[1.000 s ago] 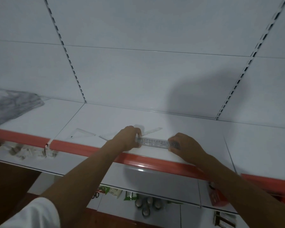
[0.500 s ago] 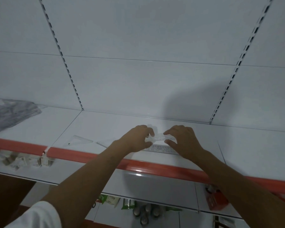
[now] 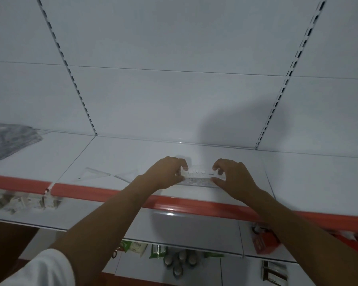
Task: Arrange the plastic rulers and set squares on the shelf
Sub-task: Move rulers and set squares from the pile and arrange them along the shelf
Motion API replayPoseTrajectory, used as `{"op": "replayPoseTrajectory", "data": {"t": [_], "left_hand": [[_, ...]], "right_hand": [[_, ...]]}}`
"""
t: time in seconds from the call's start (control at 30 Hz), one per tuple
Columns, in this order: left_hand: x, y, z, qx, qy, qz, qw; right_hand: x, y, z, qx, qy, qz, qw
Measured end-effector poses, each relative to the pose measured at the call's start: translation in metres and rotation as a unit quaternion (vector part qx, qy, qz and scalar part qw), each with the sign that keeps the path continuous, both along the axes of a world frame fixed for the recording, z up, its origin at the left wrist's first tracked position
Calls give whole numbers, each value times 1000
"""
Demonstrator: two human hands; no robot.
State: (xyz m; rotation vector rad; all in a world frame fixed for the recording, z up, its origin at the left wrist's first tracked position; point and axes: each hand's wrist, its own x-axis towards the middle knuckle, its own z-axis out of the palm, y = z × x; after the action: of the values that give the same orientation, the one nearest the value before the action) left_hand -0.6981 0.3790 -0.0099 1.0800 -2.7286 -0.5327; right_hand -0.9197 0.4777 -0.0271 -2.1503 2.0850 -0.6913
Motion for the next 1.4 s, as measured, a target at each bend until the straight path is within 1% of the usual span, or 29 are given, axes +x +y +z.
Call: {"op": "replayPoseTrajectory", "data": {"t": [0.07, 0.17, 0.27, 0.37, 0.5, 0.63, 0.77, 0.9, 1.17, 1.4], "left_hand": [[3, -2, -1, -6, 0, 13, 1000], [5, -3, -2, -14, -9, 22, 1000], [4, -3, -5, -18, 1, 12, 1000], [6, -2, -8, 5, 22, 3, 1000], [9, -2, -15, 27, 36, -11, 999], [9, -2, -18, 15, 17, -6, 1000], [9, -1, -23, -27, -19, 15, 999], [6, 1, -31, -47, -28, 39, 998], [4, 3, -40, -33, -22, 50, 998], [3, 6, -41, -43, -41, 58, 997]], "right_hand": [[-2, 2, 1, 2, -3, -4, 1000], [-2, 3, 1, 5, 19, -16, 1000], [0, 2, 1, 30, 7, -18, 999], [-1, 4, -1, 61, -9, 5, 998], [-4, 5, -5, 57, 2, 16, 998], [-5, 4, -12, 49, 22, 11, 999], [-2, 4, -21, 26, 31, -2, 999], [2, 5, -30, 44, 48, -13, 998], [2, 3, -32, 68, 36, -22, 997], [4, 3, -35, 82, 15, -22, 996]]}}
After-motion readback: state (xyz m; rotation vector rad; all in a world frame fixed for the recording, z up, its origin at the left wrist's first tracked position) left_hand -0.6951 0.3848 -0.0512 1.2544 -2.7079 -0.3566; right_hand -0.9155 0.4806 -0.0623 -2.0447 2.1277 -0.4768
